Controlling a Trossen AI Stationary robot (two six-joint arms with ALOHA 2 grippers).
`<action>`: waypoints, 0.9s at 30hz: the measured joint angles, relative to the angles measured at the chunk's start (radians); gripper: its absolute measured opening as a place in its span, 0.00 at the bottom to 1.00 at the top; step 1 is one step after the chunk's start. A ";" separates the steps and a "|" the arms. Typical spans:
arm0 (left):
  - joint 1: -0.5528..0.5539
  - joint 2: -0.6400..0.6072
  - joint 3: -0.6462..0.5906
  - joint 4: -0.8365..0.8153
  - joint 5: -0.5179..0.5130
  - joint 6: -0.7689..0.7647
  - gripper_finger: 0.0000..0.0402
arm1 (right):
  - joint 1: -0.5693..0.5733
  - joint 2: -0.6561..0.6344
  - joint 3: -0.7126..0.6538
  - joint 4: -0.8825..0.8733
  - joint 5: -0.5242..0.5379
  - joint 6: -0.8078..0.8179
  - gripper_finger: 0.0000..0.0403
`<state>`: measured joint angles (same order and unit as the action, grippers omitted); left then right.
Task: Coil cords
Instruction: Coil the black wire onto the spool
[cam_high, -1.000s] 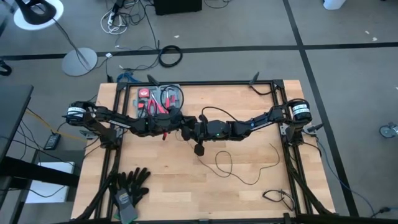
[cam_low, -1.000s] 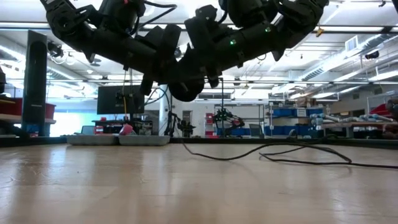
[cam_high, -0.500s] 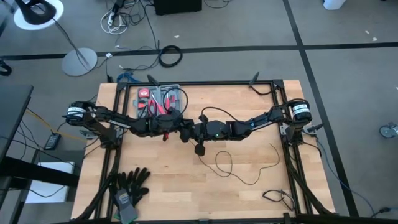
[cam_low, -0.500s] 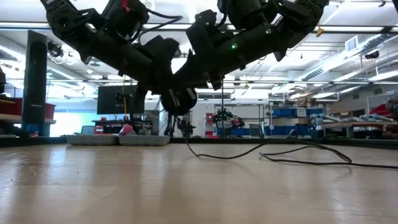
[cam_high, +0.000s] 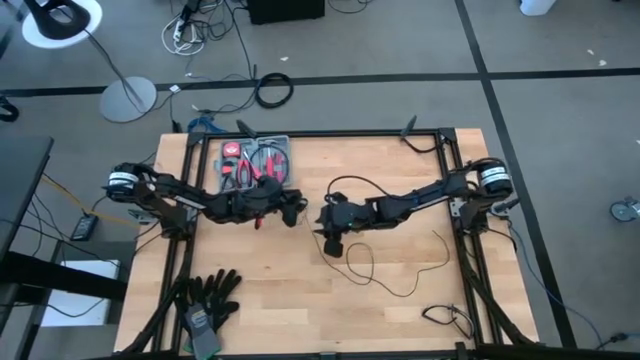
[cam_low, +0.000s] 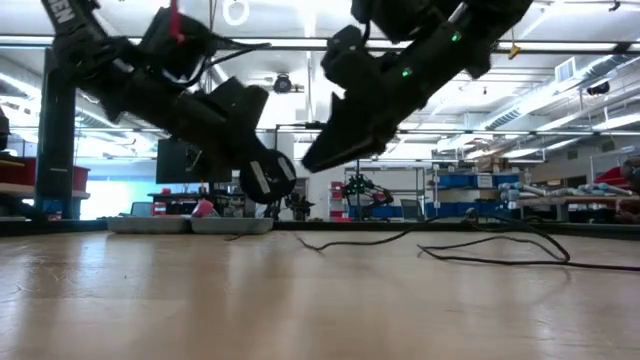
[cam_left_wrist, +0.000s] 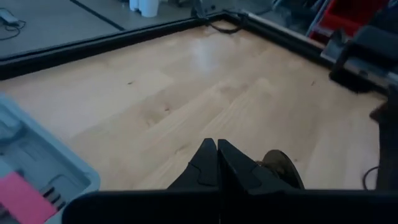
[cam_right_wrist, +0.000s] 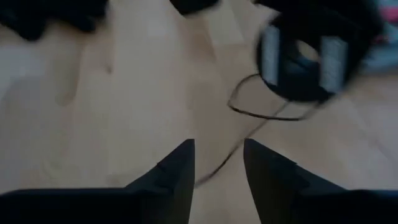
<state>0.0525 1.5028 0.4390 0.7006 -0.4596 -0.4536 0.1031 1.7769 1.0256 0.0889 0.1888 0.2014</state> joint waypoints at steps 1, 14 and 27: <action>0.000 0.000 -0.024 0.043 0.000 -0.001 0.00 | 0.002 -0.017 0.000 -0.035 0.017 0.006 0.34; 0.000 0.000 -0.218 0.409 -0.001 0.008 0.00 | 0.131 -0.304 -0.389 0.139 0.441 0.169 0.22; 0.000 0.000 -0.211 0.500 0.000 0.220 0.00 | -0.082 0.137 -0.561 1.324 0.150 0.136 0.21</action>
<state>0.0525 1.5024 0.2279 1.2007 -0.4599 -0.2341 0.0208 1.9142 0.4649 1.4134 0.3386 0.3376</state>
